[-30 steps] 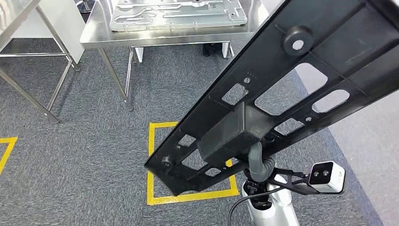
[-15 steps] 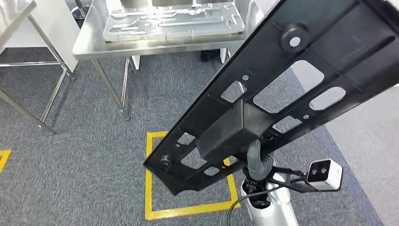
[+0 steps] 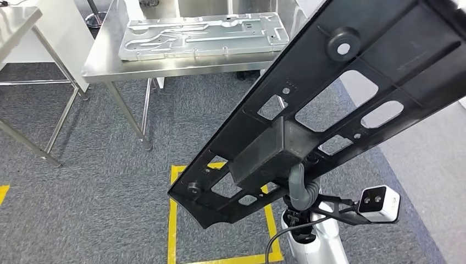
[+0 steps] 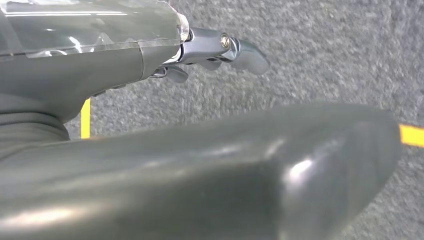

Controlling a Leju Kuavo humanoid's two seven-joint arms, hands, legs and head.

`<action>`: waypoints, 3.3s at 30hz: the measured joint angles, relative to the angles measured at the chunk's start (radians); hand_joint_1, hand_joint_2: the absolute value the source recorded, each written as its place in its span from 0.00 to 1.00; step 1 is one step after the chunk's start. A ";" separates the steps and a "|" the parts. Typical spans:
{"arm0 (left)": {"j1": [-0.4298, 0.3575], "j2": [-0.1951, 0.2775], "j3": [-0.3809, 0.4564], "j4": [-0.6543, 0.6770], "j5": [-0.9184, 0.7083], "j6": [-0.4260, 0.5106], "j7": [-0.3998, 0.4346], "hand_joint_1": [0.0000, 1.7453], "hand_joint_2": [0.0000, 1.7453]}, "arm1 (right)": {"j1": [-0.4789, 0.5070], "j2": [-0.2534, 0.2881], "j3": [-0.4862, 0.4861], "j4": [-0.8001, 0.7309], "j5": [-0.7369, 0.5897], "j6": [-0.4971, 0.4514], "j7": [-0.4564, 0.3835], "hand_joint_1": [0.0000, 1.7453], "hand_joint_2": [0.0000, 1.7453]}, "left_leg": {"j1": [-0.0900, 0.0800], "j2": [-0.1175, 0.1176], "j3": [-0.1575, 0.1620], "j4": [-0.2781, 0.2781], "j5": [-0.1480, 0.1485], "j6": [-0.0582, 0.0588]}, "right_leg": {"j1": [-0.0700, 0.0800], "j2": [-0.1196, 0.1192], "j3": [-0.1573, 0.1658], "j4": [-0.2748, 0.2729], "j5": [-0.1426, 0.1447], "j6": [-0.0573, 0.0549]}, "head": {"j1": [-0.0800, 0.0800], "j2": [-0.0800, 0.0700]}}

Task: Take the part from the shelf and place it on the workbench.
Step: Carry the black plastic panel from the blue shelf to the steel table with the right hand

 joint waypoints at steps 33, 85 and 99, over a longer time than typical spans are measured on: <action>-0.008 -0.003 0.016 0.000 -0.039 -0.017 0.000 0.00 0.00 | -0.054 -0.043 0.111 0.082 0.132 -0.082 0.003 1.00 1.00 | 0.005 -0.002 -0.030 0.068 -0.003 -0.012 | -0.006 0.001 0.022 -0.008 -0.009 -0.011 | 0.001 0.000; 0.004 -0.027 0.090 0.002 -0.076 -0.013 -0.014 0.00 0.00 | -0.022 -0.094 0.117 -0.030 0.177 -0.100 -0.001 1.00 1.00 | -0.003 -0.006 -0.083 0.012 0.060 0.038 | 0.001 0.003 -0.073 0.247 -0.177 0.023 | 0.000 0.000; -0.002 -0.032 0.101 0.001 -0.091 -0.017 -0.024 0.00 0.00 | -0.042 -0.094 0.074 -0.079 0.261 -0.223 -0.001 1.00 1.00 | 0.003 -0.002 -0.210 0.287 -0.086 -0.023 | 0.005 0.005 0.061 -0.025 -0.020 -0.033 | 0.000 0.000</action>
